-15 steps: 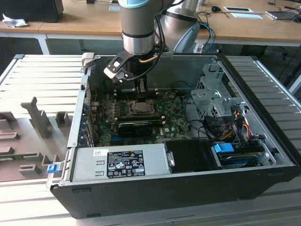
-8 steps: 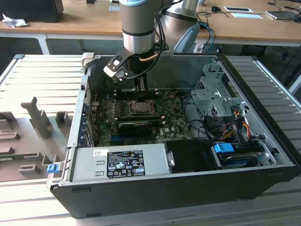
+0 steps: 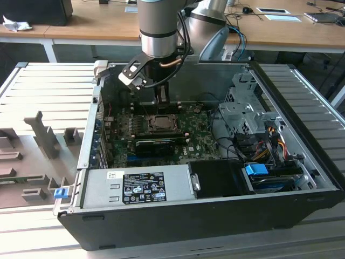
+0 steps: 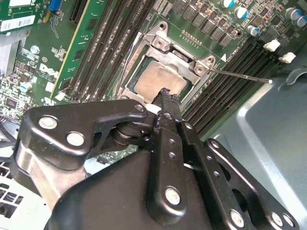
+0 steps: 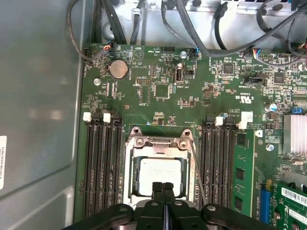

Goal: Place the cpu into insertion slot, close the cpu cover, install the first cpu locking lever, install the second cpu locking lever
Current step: 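Install the first cpu locking lever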

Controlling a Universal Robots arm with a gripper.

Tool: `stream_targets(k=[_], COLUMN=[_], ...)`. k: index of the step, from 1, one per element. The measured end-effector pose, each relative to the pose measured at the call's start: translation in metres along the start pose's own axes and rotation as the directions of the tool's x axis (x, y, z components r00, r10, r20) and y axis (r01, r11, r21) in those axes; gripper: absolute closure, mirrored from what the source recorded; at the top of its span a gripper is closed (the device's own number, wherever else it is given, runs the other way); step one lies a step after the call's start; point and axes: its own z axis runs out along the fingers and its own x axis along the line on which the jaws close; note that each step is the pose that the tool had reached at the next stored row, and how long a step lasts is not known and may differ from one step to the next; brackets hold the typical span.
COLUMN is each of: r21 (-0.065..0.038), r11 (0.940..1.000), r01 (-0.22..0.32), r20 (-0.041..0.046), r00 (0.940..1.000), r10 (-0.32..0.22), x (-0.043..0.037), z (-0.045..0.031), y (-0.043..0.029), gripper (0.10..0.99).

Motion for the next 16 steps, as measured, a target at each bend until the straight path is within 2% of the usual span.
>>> stream_targets(k=[6,16], r21=[0.0,0.0], r11=[1.0,1.0], r01=[0.0,0.0], r20=[-0.0001,-0.0001], r00=[1.0,1.0], r10=[0.0,0.0], x=[0.0,0.0], z=[-0.0045,-0.0078], y=[0.0003,0.0006], gripper=[0.98,0.98])
